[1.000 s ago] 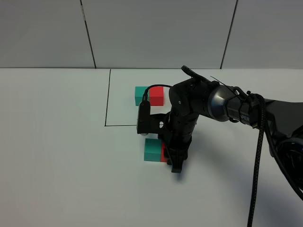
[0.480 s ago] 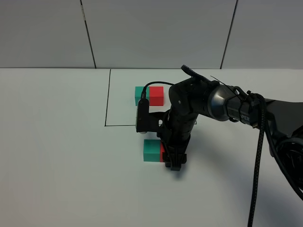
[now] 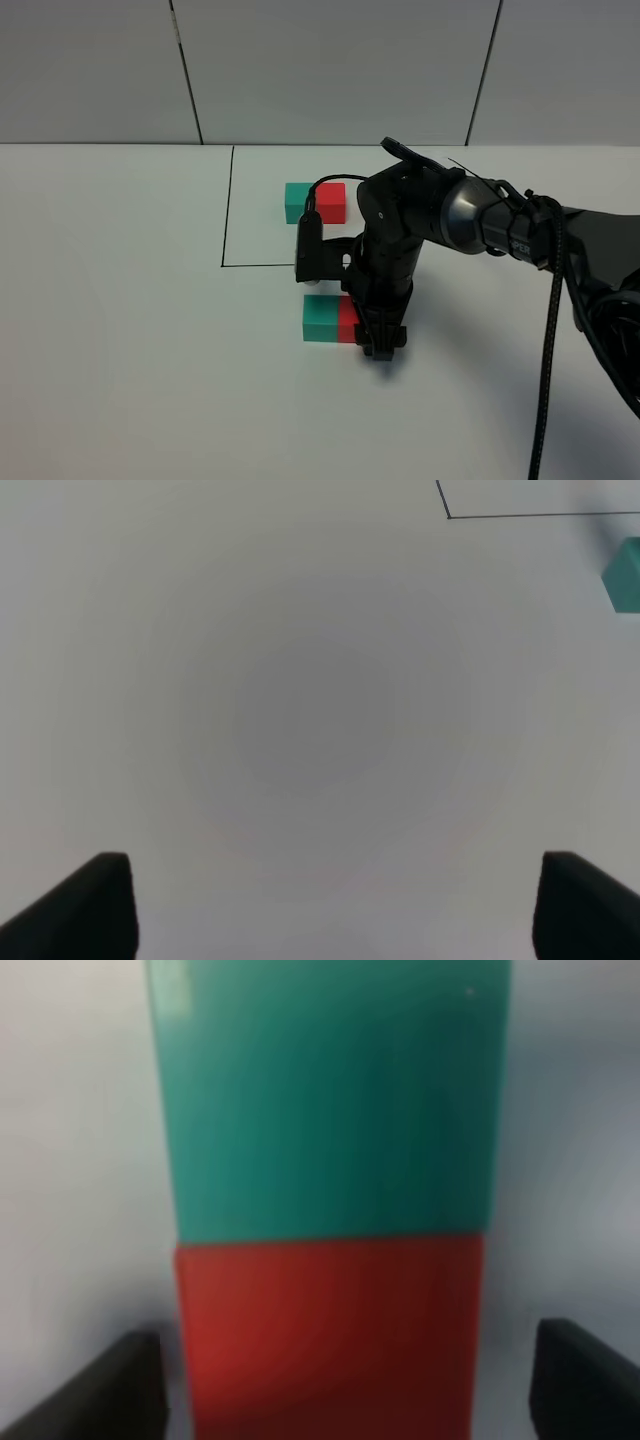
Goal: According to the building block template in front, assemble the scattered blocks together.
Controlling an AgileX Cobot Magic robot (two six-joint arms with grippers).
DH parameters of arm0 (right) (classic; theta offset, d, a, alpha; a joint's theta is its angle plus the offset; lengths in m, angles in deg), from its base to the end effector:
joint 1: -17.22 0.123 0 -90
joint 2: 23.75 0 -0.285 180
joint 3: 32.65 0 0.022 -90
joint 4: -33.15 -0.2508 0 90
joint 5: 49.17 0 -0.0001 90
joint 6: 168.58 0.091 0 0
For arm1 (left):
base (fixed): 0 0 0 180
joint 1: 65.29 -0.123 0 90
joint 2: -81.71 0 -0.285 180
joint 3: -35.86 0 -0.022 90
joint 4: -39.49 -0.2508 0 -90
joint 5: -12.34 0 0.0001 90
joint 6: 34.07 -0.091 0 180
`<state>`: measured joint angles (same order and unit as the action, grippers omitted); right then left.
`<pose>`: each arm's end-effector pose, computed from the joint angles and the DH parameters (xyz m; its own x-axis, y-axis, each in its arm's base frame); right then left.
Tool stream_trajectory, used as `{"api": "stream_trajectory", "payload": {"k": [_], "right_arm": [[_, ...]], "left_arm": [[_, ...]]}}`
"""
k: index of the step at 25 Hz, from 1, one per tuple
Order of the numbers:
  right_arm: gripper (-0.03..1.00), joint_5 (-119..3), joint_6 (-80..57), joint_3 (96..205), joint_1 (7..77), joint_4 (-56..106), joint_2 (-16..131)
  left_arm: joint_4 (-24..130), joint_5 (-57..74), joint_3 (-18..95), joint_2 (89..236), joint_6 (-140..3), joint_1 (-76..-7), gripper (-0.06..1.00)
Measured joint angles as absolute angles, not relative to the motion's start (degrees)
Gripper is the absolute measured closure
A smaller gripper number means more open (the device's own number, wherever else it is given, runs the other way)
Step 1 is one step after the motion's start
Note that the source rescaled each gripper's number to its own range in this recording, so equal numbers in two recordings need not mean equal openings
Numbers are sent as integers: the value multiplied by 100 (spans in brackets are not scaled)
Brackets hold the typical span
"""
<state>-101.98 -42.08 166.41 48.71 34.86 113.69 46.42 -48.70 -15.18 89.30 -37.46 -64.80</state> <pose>0.3890 0.2358 0.1260 -0.0661 -0.9954 -0.0699 -0.9875 0.0753 -0.1385 -0.0012 -0.0096 0.2653 -0.4922 0.0046 -0.8704 0.1006 0.9936 -0.0516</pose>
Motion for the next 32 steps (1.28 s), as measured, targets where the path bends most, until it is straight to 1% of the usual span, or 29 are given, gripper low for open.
{"api": "stream_trajectory", "payload": {"k": [7, 10, 12, 15, 19, 23, 25, 28, 32], "right_arm": [[-3, -10716, -3837, 16641, 4871, 3729, 10557], [-3, -10853, -3254, 16641, 4796, 3847, 10102], [-3, -11007, -2658, 16641, 4582, 3848, 9785], [-3, -11272, -1694, 16641, 3932, 3860, 9378], [-3, -11726, -696, 16641, 2715, 3884, 8947], [-3, -11824, -171, 16561, 1452, 3776, 8610], [-2, -11831, -95, 16255, 916, 3484, 8339], [0, -11849, -78, 15503, 466, 3197, 7733], [1, -11856, 52, 14233, 185, 3084, 6601]], "left_arm": [[4642, -4870, -1518, 8930, -3746, -6480, 8], [4642, -4870, -1518, 8930, -3746, -6480, 8], [4642, -4870, -1518, 8930, -3746, -6480, 8], [4642, -4870, -1518, 8930, -3746, -6480, 8], [4642, -4870, -1518, 8930, -3746, -6480, 8], [4642, -4870, -1518, 8930, -3746, -6480, 8], [4642, -4870, -1518, 8930, -3746, -6480, 8], [4642, -4870, -1518, 8930, -3746, -6480, 8], [4642, -4870, -1518, 8930, -3746, -6480, 8]]}}
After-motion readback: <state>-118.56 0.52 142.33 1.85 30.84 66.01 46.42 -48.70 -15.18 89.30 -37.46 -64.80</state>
